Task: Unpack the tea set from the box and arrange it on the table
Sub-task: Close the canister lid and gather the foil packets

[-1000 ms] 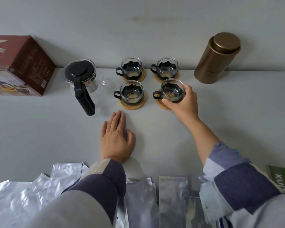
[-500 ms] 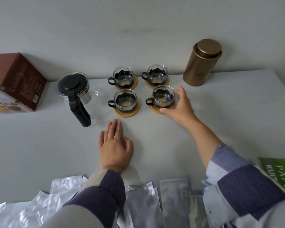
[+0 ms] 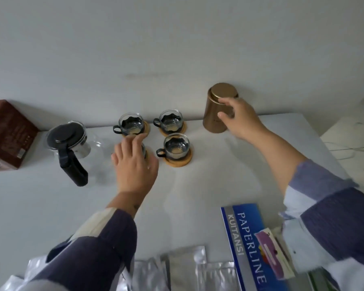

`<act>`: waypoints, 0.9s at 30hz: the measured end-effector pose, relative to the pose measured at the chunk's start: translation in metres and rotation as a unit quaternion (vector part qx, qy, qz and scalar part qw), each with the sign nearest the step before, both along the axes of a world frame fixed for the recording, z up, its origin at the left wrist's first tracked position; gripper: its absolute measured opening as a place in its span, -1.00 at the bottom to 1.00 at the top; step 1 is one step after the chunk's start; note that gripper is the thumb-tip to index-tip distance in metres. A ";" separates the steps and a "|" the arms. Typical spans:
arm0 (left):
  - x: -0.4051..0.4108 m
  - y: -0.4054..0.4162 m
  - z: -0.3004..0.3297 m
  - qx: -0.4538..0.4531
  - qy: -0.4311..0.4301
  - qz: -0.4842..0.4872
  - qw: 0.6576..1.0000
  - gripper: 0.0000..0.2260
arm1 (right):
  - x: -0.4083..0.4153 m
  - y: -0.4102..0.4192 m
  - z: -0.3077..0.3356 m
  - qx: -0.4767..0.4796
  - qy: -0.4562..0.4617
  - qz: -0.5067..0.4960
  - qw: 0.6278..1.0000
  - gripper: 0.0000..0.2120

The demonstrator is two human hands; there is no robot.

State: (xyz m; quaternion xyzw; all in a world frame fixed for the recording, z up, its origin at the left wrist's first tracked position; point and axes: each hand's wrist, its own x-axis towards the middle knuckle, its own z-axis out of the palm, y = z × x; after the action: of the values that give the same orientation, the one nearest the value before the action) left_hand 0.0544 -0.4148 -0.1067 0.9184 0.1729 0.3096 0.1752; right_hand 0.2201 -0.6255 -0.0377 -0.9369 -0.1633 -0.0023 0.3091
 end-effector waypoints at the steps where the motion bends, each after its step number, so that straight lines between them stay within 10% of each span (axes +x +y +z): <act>1: 0.019 -0.009 0.010 0.000 0.005 -0.019 1.000 -0.58 | 0.013 -0.001 0.006 -0.016 -0.010 0.000 1.000 -0.57; 10: 0.165 -0.082 0.028 -0.167 0.232 -0.156 0.945 -0.27 | 0.086 0.011 0.014 -0.287 -0.084 0.033 0.954 -0.53; 27: 0.220 -0.102 0.001 -0.318 0.088 -0.149 0.932 -0.30 | 0.115 0.012 0.017 -0.299 -0.085 0.150 0.939 -0.51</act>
State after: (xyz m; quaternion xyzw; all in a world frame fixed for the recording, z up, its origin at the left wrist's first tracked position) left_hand 0.2740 -0.5166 -0.1053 0.8534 0.1386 0.1270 0.4863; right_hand 0.3351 -0.6136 -0.0204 -0.9470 -0.3209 0.0136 -0.0031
